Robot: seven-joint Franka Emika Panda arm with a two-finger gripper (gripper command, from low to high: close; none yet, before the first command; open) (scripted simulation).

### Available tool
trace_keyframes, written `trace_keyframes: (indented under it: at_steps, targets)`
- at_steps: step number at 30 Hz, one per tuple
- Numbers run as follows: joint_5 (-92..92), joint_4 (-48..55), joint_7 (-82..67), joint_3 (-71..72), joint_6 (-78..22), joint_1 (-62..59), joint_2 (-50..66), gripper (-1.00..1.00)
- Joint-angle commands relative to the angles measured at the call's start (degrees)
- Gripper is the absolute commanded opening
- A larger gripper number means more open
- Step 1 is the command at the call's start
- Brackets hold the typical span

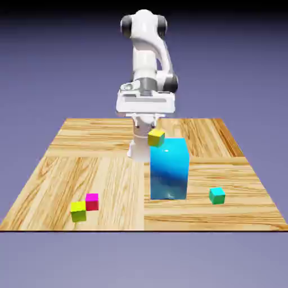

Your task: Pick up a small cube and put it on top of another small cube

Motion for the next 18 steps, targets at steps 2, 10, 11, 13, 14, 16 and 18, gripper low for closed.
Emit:
trace_keyframes:
  at_steps: [2,10,11,13,14,16,18]
  targets:
    - [0.52,2.15,-2.45,-2.52,-2.75,0.66,4.16,0.0]
    - [2.61,10.76,-12.22,-12.61,-13.76,3.29,20.77,0.0]
    - [2.87,11.83,-13.44,-13.87,-15.13,3.62,22.84,0.0]
    - [3.39,13.98,-15.88,-16.39,-17.89,4.28,27.0,0.0]
    - [3.65,15.06,-17.11,-17.65,-19.26,4.61,29.07,0.0]
    - [4.18,17.21,-19.55,-20.17,-22.01,5.26,33.23,0.0]
    - [4.7,19.36,-21.99,-22.7,-24.76,5.92,37.38,0.0]
